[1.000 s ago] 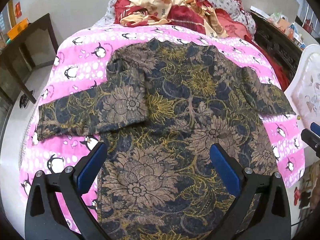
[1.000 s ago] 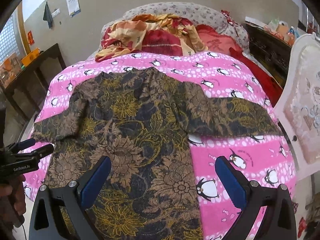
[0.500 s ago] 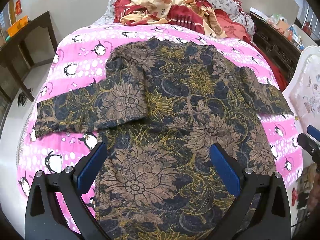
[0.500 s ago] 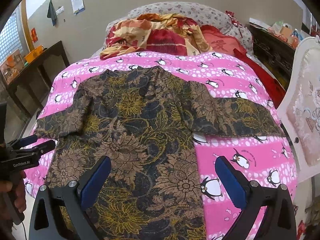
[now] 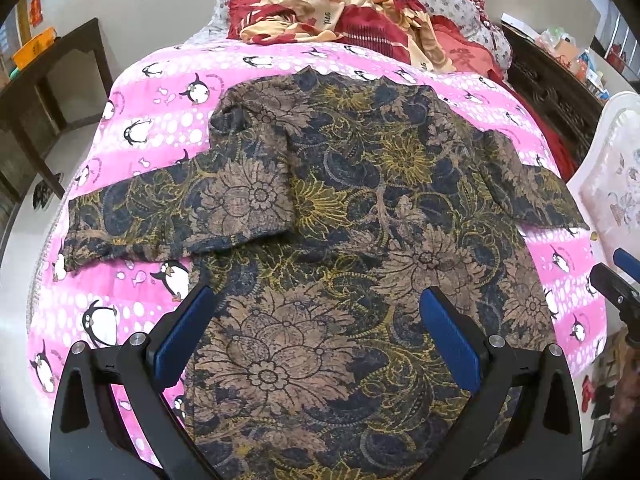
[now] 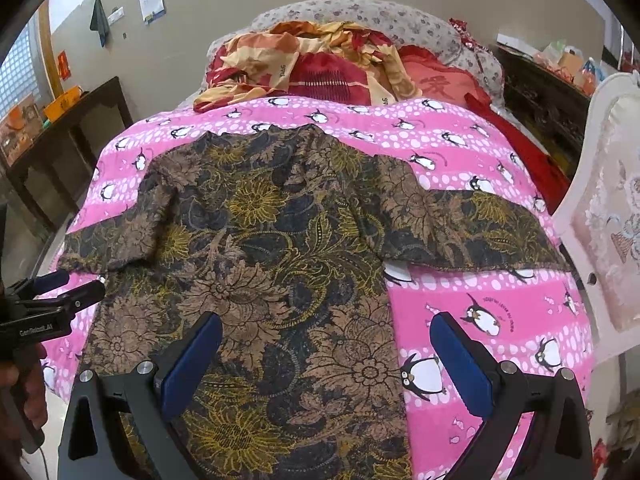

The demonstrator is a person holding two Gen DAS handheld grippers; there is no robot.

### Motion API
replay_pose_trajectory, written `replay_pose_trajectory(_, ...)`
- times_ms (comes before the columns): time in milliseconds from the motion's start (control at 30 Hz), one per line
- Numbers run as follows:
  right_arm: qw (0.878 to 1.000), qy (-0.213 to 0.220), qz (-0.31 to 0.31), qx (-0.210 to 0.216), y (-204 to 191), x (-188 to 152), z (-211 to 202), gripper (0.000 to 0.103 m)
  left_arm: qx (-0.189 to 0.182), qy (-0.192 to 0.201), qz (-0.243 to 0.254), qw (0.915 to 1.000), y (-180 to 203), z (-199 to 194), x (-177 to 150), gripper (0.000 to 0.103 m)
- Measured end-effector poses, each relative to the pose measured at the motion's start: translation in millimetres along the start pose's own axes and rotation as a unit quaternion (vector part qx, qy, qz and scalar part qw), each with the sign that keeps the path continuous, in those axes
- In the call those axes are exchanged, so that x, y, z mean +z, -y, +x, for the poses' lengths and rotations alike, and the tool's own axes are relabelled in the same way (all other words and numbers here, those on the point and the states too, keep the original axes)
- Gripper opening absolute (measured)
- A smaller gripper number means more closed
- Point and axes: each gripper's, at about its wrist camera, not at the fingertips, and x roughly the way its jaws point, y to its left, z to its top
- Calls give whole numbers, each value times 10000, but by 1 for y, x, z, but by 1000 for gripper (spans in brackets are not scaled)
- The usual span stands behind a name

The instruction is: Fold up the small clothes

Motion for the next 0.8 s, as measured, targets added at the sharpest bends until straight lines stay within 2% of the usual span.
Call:
replay_pose_trajectory(167, 10000, 21, -14, 27, -4, 1, 2, 103, -12, 62, -40, 10000, -3, 1, -1, 103)
replay_pose_trajectory(333, 10000, 8, -12, 38, -5, 3, 5, 103, 39, 342, 117, 9993, 2, 0, -6, 103)
replay_pose_trajectory(467, 10000, -2, -37, 59, -6, 4, 7, 103, 25, 340, 74, 9994, 2, 4, -5, 103)
replay_pose_trajectory(600, 10000, -5, -36, 56, -7, 4, 8, 103, 72, 510, 97, 9986, 2, 3, -5, 103)
replay_pose_trajectory(733, 10000, -24, -49, 63, -9, 4, 11, 103, -152, 340, 30, 9993, 1, 7, -4, 103)
replay_pose_trajectory(800, 10000, -43, -48, 73, -10, 5, 15, 103, -124, 273, 14, 9995, 1, 10, -4, 103)
